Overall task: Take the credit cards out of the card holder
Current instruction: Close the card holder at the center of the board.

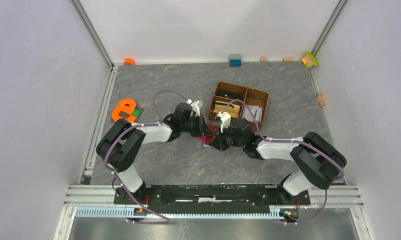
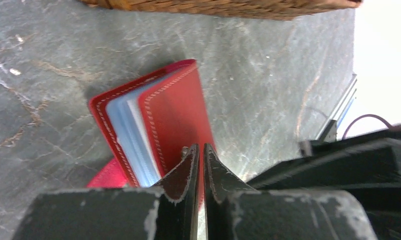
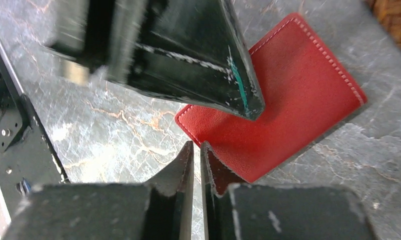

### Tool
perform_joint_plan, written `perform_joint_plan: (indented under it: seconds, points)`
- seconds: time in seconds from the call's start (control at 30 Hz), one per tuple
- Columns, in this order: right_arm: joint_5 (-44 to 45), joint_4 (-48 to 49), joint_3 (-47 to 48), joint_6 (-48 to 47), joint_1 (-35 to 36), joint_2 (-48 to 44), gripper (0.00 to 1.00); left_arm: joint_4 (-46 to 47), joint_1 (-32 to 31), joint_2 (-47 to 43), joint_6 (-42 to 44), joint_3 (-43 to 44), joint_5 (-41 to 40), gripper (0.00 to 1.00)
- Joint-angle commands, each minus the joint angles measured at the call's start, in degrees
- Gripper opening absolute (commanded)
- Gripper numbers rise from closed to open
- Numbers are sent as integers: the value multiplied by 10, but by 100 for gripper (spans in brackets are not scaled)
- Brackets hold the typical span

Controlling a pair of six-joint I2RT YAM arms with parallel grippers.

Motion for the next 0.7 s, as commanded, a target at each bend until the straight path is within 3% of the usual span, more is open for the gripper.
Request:
perform_joint_plan:
  seconds: [0.0, 0.2, 0.4, 0.67]
  points:
    - [69, 11, -1, -20, 2, -48, 10, -40, 11, 33, -3, 31, -1, 11]
    - [143, -46, 31, -31, 2, -14, 0, -61, 20, 38, -2, 33, -9, 10]
    - [163, -99, 68, -28, 2, 45, 0, -67, 19, 34, 8, 35, -10, 9]
    - [214, -114, 109, -35, 2, 18, 0, -81, 18, 47, 15, 45, -12, 8]
